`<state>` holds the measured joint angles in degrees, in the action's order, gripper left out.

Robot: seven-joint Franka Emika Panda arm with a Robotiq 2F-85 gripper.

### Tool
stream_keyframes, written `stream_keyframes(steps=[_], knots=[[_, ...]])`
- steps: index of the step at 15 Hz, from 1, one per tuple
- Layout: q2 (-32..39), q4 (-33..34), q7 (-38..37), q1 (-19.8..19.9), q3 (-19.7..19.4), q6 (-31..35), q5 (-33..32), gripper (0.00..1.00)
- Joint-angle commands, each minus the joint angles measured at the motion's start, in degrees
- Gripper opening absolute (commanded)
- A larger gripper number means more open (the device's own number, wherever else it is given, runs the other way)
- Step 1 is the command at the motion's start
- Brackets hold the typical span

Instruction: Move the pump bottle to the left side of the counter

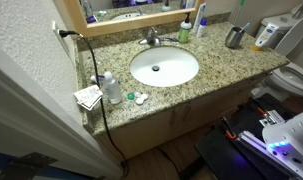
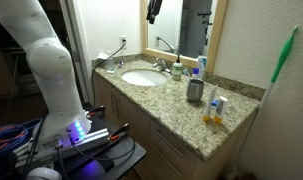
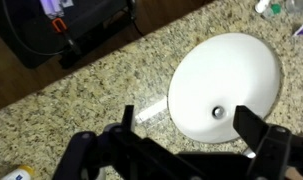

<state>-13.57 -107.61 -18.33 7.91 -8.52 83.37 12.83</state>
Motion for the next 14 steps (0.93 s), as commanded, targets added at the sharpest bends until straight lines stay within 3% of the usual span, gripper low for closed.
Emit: stream_keyframes(steps=[1, 4, 5, 9, 10, 14], knots=[[11.26, 5.30, -8.25, -0.01, 1.02, 10.65, 8.10, 1.00], [16.50, 9.08, -12.93, -0.35, 1.09, 21.56, 11.48, 1.00], [13.74, 5.32, -10.21, -0.55, 1.11, 18.82, 9.53, 1.00], [16.59, 8.67, -12.50, -0.61, 1.07, 21.48, 10.33, 1.00], [18.30, 8.81, -15.01, -1.06, 1.20, 22.94, 6.38, 1.00], [25.23, 10.11, -19.35, -1.82, 1.57, 31.44, 6.79, 1.00]])
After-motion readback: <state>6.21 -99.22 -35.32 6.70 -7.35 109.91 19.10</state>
